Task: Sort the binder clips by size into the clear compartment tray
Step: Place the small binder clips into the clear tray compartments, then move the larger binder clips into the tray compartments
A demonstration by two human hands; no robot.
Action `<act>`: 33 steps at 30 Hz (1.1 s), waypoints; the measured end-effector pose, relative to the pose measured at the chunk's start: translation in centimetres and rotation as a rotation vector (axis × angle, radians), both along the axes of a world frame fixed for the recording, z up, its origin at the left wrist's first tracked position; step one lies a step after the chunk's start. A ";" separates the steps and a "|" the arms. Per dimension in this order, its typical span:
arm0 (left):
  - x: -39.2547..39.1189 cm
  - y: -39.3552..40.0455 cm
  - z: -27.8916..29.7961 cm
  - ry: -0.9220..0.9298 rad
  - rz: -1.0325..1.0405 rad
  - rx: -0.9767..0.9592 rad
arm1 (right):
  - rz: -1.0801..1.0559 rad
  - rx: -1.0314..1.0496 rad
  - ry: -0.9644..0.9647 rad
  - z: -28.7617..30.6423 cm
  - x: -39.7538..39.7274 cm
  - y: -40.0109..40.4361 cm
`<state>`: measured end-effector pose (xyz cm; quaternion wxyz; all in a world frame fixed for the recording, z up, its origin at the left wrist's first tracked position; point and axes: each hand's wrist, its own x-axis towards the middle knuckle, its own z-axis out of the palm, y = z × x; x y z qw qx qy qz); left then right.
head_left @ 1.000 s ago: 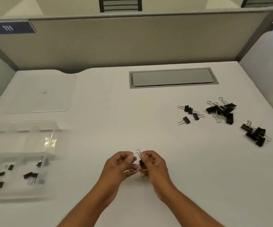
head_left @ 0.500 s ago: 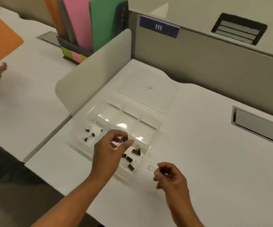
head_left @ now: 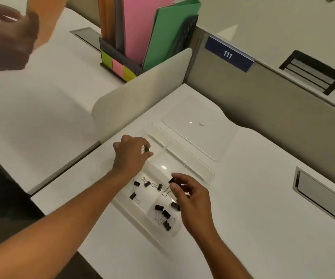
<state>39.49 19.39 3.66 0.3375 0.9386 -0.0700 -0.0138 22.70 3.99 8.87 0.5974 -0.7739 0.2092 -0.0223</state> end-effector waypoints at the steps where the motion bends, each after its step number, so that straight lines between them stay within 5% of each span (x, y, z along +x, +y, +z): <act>1: -0.5 0.4 -0.7 -0.053 -0.019 0.038 | 0.028 -0.045 -0.011 0.1 1.2 -0.1; 4: -1.9 1.3 -2.7 -0.187 -0.052 0.161 | 0.109 -0.198 -0.085 0.5 5.4 -0.2; 16: -1.8 3.4 -2.4 -0.101 -0.183 0.165 | 0.289 -0.538 -0.057 -2.0 15.6 0.7; 23: -2.9 3.6 -3.7 -0.155 -0.150 0.177 | -0.028 -0.375 -0.197 -1.3 3.1 -2.4; 29: -3.3 3.4 -3.2 -0.178 -0.142 0.189 | -0.355 -0.340 -0.052 -5.0 -11.9 -6.7; 33: -5.4 1.3 -0.7 -0.369 -0.131 0.183 | -0.531 -0.331 0.001 -6.5 -18.5 -9.8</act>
